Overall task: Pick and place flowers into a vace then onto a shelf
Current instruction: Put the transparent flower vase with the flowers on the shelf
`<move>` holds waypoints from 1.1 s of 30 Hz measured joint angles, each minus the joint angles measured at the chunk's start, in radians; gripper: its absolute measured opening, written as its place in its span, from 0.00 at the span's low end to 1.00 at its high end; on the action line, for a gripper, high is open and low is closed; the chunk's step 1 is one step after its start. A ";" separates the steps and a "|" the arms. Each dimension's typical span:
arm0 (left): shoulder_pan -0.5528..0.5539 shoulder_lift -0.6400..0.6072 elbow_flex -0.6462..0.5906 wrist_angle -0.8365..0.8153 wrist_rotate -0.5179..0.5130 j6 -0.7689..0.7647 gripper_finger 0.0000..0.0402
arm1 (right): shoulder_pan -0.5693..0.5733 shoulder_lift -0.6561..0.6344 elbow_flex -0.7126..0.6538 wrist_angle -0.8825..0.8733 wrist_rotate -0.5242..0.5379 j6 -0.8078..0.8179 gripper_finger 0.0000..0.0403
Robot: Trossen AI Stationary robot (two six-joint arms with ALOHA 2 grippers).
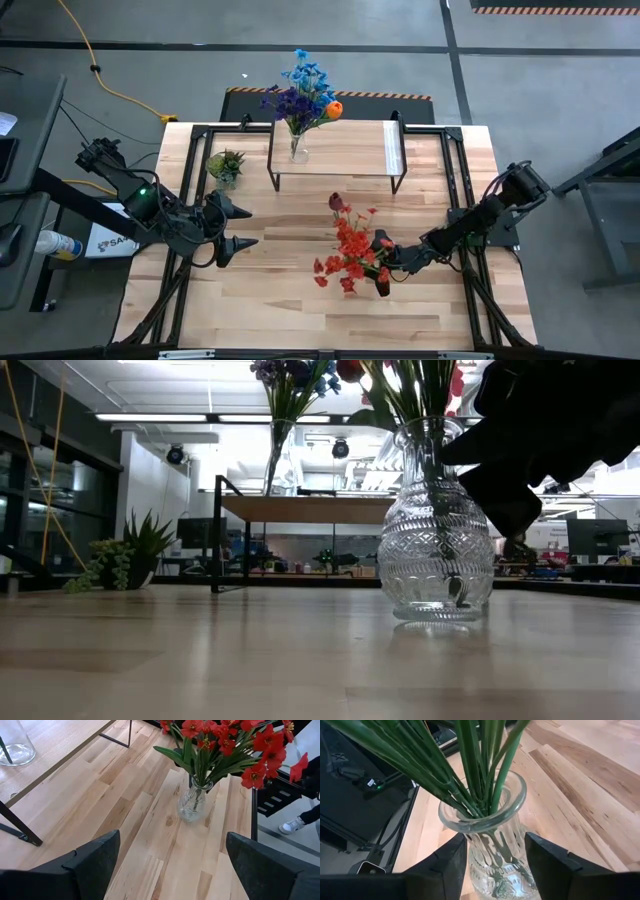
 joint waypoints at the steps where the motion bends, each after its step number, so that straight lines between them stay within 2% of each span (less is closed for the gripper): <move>1: 0.000 0.000 0.000 0.000 0.000 0.000 0.98 | 0.000 0.000 0.000 0.000 0.000 -0.002 0.46; 11: 0.000 0.000 0.000 0.000 0.000 0.000 0.98 | 0.000 0.000 0.000 -0.016 -0.017 0.005 0.50; 23: 0.000 0.000 0.000 0.001 0.000 0.000 0.98 | 0.000 0.001 0.000 -0.053 -0.031 0.007 0.68; 33: 0.000 0.000 0.000 0.000 0.000 0.000 0.98 | -0.017 0.001 0.000 -0.015 -0.047 -0.017 0.69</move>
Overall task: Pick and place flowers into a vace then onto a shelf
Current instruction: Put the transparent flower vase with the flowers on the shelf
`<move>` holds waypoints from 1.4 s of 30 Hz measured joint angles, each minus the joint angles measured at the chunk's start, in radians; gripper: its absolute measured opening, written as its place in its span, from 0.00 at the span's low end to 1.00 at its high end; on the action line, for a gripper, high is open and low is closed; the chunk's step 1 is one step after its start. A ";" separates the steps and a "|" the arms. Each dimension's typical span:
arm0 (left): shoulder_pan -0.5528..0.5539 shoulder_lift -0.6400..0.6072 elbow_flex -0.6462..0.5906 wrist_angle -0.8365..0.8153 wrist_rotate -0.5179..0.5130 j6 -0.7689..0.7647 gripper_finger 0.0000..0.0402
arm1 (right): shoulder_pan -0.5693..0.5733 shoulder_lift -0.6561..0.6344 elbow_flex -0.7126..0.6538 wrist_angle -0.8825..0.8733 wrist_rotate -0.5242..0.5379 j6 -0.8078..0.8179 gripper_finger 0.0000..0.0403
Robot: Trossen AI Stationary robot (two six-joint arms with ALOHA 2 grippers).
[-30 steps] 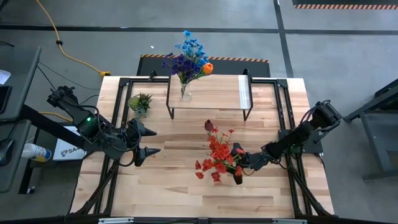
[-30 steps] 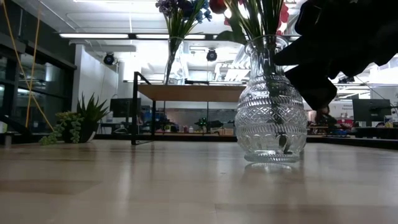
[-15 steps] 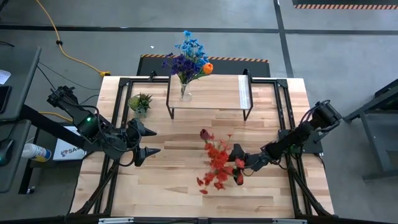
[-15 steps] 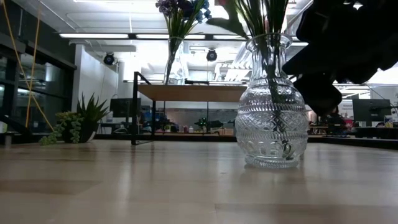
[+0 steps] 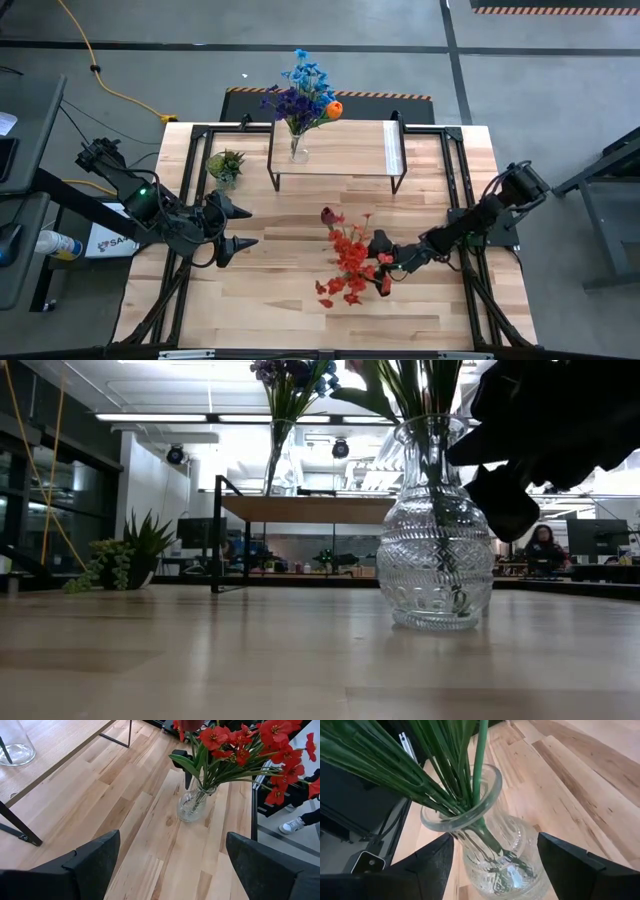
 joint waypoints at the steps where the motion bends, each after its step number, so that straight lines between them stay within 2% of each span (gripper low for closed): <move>1: 0.000 0.000 0.000 0.000 0.000 0.000 0.98 | -0.005 0.000 0.000 -0.001 -0.008 0.000 0.69; 10: 0.000 0.000 0.000 0.000 0.000 0.000 0.98 | -0.050 0.000 0.000 0.000 -0.047 -0.002 0.69; 33: 0.000 0.000 0.000 0.000 0.000 0.000 0.98 | -0.049 0.000 0.000 0.000 -0.059 0.032 0.69; 42: 0.000 0.000 0.000 0.000 0.000 0.000 0.98 | -0.049 0.000 0.000 0.000 -0.085 -0.020 0.69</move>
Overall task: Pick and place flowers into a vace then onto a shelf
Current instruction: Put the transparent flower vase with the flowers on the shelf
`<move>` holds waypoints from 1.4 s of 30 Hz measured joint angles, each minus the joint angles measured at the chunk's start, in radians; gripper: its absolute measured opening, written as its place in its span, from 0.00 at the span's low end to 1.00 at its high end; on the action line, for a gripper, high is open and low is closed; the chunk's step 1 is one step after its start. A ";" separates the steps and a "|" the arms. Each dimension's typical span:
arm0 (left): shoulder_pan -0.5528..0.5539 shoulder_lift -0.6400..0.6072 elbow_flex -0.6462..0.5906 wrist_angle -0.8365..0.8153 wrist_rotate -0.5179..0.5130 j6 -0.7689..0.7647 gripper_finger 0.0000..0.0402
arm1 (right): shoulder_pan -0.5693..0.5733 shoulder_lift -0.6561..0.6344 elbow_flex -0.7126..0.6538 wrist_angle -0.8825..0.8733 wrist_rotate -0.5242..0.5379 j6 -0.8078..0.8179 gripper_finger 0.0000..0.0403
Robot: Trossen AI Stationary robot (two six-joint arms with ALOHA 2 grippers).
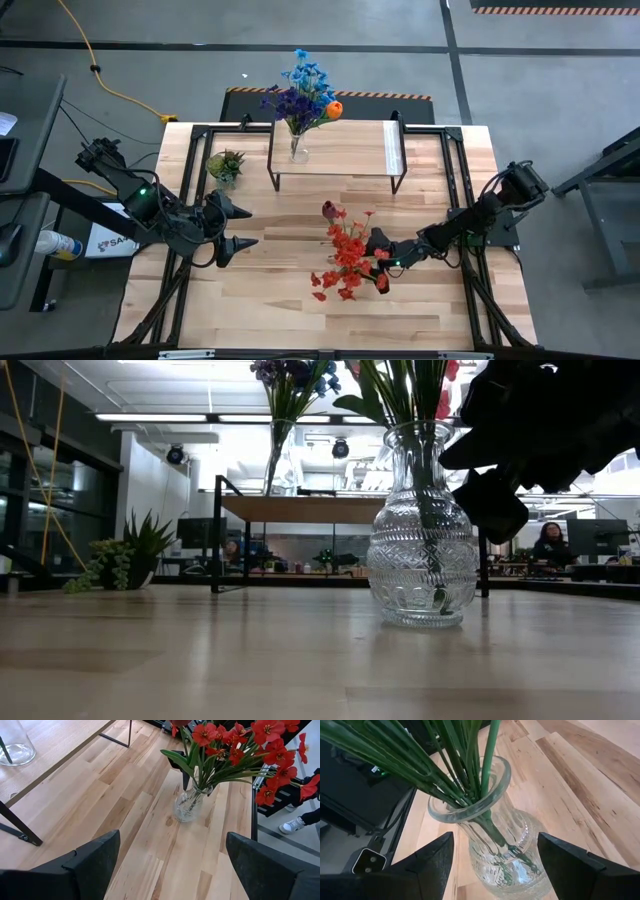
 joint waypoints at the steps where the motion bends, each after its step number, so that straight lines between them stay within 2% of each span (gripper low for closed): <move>1: 0.000 0.000 0.000 0.000 0.000 0.000 0.98 | 0.000 0.000 0.000 0.000 0.000 0.000 0.69; 17: 0.000 0.000 0.000 0.000 0.000 0.000 0.98 | 0.000 0.000 0.000 0.005 0.012 -0.007 0.69; 34: 0.000 0.000 0.000 -0.008 0.000 0.000 0.98 | 0.000 0.000 0.000 0.065 0.047 -0.093 0.85; 42: 0.000 0.000 0.000 -0.008 0.000 0.000 0.98 | 0.000 0.000 0.000 0.060 0.087 -0.131 0.87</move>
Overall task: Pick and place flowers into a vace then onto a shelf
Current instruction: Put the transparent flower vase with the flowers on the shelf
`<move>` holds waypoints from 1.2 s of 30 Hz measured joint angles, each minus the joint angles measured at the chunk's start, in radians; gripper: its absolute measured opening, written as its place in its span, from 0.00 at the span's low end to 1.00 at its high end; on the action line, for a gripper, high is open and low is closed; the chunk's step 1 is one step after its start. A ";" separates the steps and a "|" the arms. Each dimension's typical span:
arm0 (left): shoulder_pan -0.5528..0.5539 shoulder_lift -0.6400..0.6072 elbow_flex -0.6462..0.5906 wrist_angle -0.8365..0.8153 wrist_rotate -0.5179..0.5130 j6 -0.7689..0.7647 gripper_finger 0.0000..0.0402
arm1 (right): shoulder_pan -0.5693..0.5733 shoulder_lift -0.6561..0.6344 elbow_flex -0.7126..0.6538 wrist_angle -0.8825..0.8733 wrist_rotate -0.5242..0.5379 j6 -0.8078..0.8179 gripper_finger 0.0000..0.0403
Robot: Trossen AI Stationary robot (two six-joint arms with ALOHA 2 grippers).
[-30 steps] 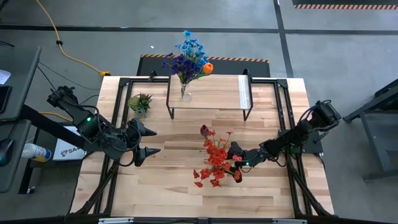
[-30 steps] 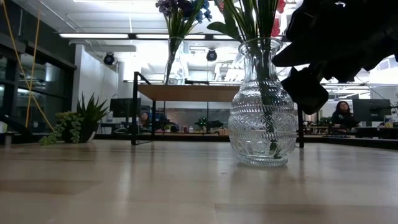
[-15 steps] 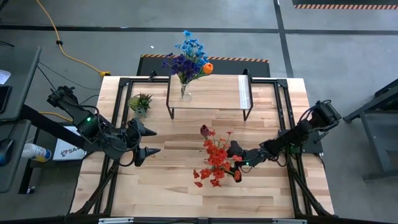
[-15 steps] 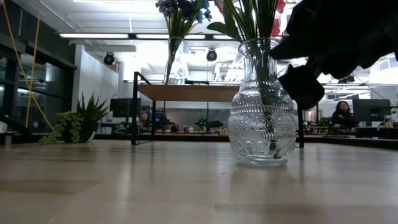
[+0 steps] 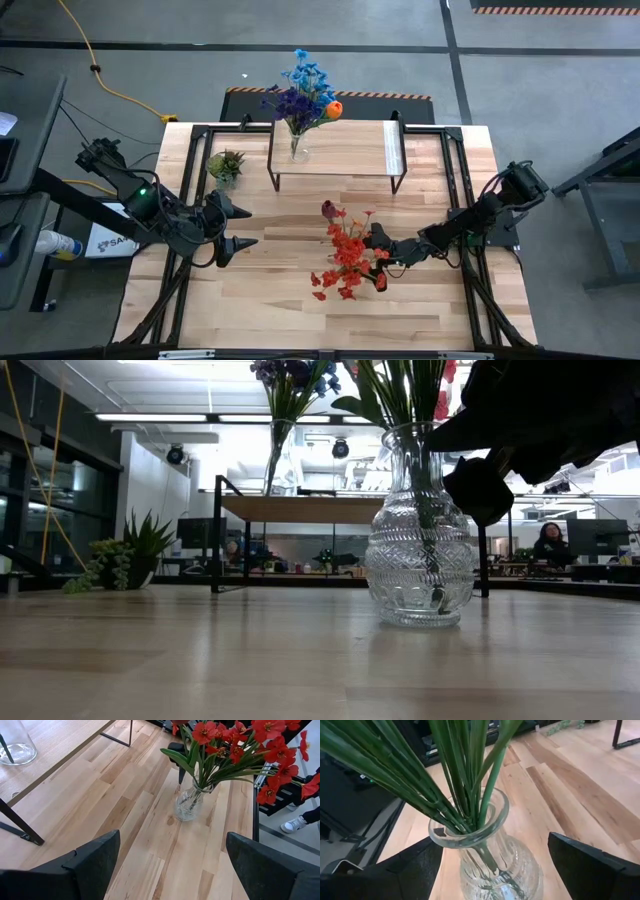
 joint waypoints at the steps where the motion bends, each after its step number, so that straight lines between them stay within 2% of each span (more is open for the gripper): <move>1: 0.000 0.000 0.000 0.000 0.000 0.000 0.98 | 0.000 0.000 0.000 0.000 0.003 -0.005 0.86; 4: 0.000 0.000 0.000 0.000 0.000 0.000 0.98 | 0.000 0.000 0.000 0.004 0.003 0.012 0.86; 12: 0.000 0.000 0.000 -0.008 0.000 0.000 0.98 | 0.000 0.000 0.000 -0.009 -0.012 0.213 0.86; 19: 0.000 0.000 0.000 -0.014 -0.002 0.000 0.98 | 0.000 0.000 0.000 -0.009 -0.040 0.149 0.87; 30: 0.000 0.000 0.000 -0.014 -0.002 0.000 0.98 | 0.000 0.000 0.000 -0.009 0.019 0.103 0.87; 36: 0.000 0.000 0.000 -0.014 -0.002 0.000 0.98 | 0.000 0.000 0.000 -0.009 -0.013 0.077 0.86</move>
